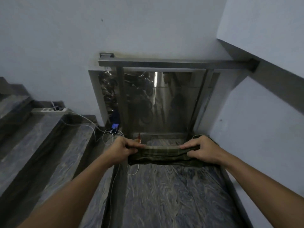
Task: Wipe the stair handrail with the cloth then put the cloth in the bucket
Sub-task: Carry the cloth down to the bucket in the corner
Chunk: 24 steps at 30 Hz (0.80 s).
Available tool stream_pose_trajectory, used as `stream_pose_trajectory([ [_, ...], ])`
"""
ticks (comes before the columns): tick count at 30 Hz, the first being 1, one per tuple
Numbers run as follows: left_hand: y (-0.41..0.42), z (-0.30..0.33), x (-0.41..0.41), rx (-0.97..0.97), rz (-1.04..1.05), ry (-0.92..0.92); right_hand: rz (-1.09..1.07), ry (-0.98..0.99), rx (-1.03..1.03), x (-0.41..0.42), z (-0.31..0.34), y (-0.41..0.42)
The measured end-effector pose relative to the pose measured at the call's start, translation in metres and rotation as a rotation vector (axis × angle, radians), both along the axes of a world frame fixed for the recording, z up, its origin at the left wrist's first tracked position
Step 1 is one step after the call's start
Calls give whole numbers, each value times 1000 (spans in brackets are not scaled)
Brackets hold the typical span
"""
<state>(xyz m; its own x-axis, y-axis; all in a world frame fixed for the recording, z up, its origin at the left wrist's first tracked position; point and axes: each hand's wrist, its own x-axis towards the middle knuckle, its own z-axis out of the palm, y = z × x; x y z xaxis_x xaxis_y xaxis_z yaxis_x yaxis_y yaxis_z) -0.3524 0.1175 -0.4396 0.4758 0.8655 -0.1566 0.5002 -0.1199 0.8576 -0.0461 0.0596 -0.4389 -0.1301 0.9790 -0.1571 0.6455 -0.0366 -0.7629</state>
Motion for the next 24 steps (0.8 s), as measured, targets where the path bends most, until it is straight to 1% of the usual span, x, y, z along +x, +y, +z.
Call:
stream_pose_trajectory([
  [3,47,22,11,48,-59,66,-78,-41,42,5,23,30],
  [7,90,48,34,103,-81,77,-163,-140,110,14,47,58],
  [13,135,73,64,146,-135,123,-245,-176,77,37,67,84],
  [18,170,69,98,144,-157,142,-283,-196,72,59,70,107],
  [24,223,38,165,146,-161,149,-366,-202,28,115,38,149],
])
